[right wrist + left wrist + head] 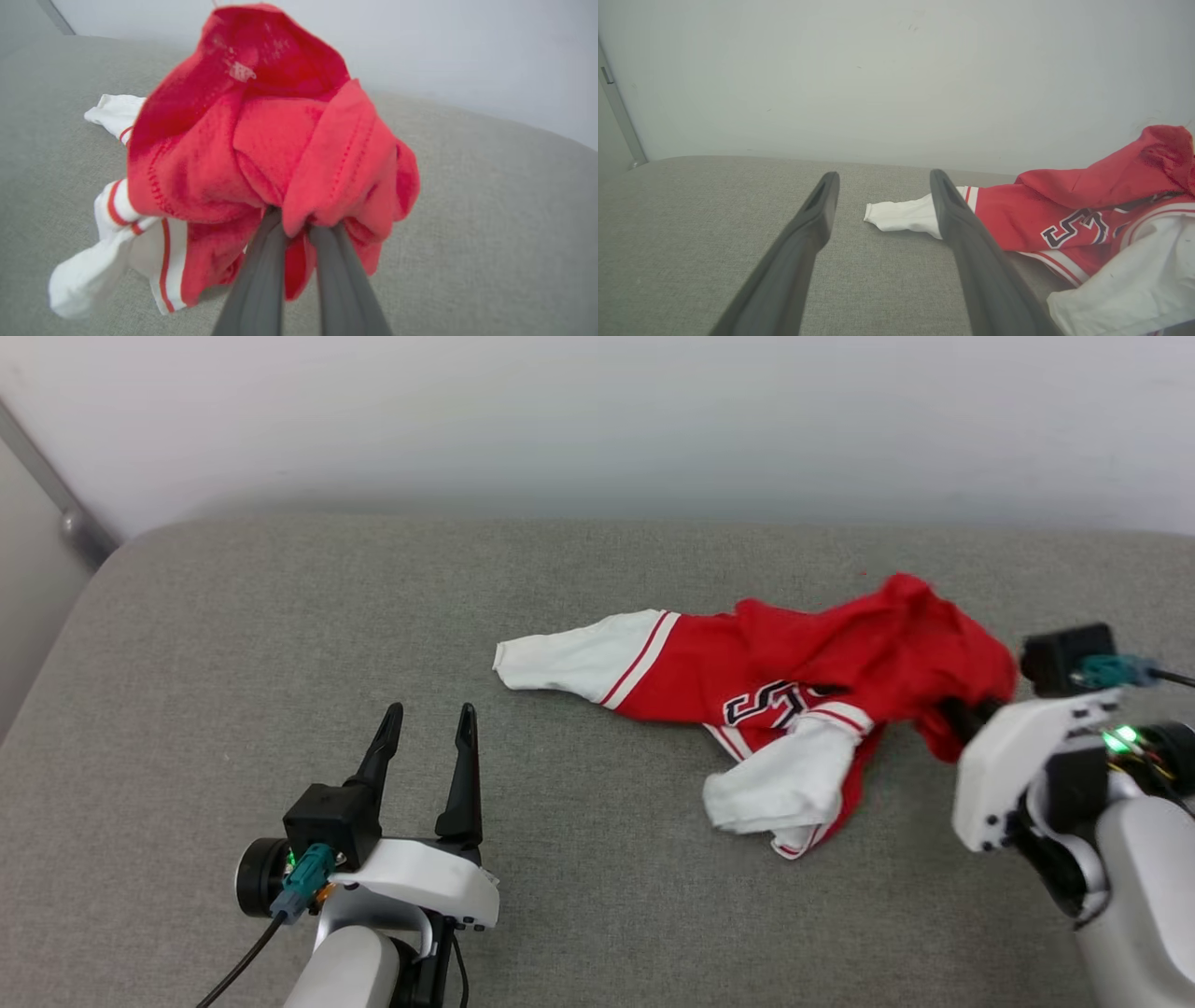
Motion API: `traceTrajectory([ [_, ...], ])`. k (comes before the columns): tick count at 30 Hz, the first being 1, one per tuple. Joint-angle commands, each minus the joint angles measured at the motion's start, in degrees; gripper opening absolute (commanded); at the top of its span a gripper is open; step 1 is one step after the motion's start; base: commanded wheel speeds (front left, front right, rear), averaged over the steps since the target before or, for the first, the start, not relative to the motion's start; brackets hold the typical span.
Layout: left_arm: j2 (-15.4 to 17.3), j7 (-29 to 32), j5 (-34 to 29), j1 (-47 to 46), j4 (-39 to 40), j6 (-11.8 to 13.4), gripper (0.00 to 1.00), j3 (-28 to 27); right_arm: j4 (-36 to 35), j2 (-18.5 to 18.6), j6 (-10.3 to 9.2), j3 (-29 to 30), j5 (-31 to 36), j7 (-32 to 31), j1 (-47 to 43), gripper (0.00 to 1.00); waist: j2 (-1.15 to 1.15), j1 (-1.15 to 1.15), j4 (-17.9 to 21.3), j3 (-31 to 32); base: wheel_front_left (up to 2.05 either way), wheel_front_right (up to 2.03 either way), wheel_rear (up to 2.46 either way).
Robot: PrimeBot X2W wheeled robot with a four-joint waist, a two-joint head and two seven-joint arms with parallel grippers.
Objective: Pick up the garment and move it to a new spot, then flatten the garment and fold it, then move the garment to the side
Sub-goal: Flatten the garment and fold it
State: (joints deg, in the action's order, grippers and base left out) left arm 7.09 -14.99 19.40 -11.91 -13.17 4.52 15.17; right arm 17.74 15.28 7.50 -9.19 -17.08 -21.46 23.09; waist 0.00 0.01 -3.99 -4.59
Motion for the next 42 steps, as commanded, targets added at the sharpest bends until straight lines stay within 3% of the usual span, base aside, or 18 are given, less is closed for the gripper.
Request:
traceTrajectory([
  [1, 0.0, -0.3, -0.4, 0.0, 0.0, -0.3, 1.0, 0.0, 1.6, -0.1, -0.02, 2.6, 1.1, 0.3, -1.7, 0.0, 0.0, -0.01, 0.1, -0.4, 0.0, 0.0, 0.0],
  [5, -0.1, -0.3, -0.6, -0.2, -0.2, -0.5, 1.0, -0.3, 7.3, -2.1, -0.03, 12.3, 1.6, 0.8, -5.1, 0.0, 0.0, -0.01, 0.1, -1.3, 0.0, 0.0, 0.0],
  [9, 0.0, -0.3, -1.0, -0.2, -0.4, -0.7, 1.0, -0.5, 13.0, -4.0, -0.02, 18.2, 3.1, 2.7, -8.1, 0.02, 0.0, -0.01, 0.4, -1.5, 0.0, 0.0, 0.0],
  [10, 0.0, -0.3, -1.0, -0.1, -0.5, -0.7, 1.0, -0.7, 13.8, -4.6, -0.02, 18.4, 3.6, 3.6, -8.5, 0.82, 0.0, -0.01, 0.6, -1.5, 0.0, 0.0, 0.0],
  [11, 0.1, -0.3, -1.0, 0.1, -0.6, -0.8, 1.0, -0.8, 14.4, -5.2, -0.02, 18.6, 3.7, 4.9, -8.6, 1.0, 0.0, -0.01, 0.8, -1.3, 0.0, 0.0, 0.0],
  [18, 0.4, -0.3, -1.0, 1.7, -1.3, -0.4, 1.0, -1.3, 11.3, -6.2, -0.02, 18.8, 3.6, 13.5, -11.4, 1.0, 0.0, -0.01, 2.6, 1.4, 0.0, 0.0, 0.0],
  [25, 0.8, -0.3, -0.6, 3.4, -1.5, 0.0, 1.0, -1.4, 0.5, -6.4, -0.02, 18.0, 5.7, 12.5, -15.5, 1.0, 0.0, -0.01, 4.0, 3.7, 0.0, 0.0, 0.0],
  [33, 0.7, 0.2, -0.6, 2.8, -0.7, 0.2, 1.0, -0.6, -10.3, -3.8, -0.02, 5.6, 2.7, -7.3, -13.9, 1.0, 0.0, -0.01, 4.4, 2.9, 0.0, 0.0, 0.0],
  [38, 0.4, 0.1, -0.8, 1.4, -0.5, -0.2, 1.0, 0.0, -11.2, 0.0, -0.04, -3.5, -1.1, -19.5, -10.3, 1.0, 0.0, -0.01, 3.1, 0.8, 0.0, 0.0, 0.0],
  [42, 0.2, 0.0, -0.9, 0.2, -0.3, -0.2, 1.0, 0.2, -10.3, 2.3, -0.03, -9.6, -3.2, -24.6, -7.4, 1.0, 0.0, -0.01, 1.9, -1.3, 0.0, 0.0, 0.0],
])
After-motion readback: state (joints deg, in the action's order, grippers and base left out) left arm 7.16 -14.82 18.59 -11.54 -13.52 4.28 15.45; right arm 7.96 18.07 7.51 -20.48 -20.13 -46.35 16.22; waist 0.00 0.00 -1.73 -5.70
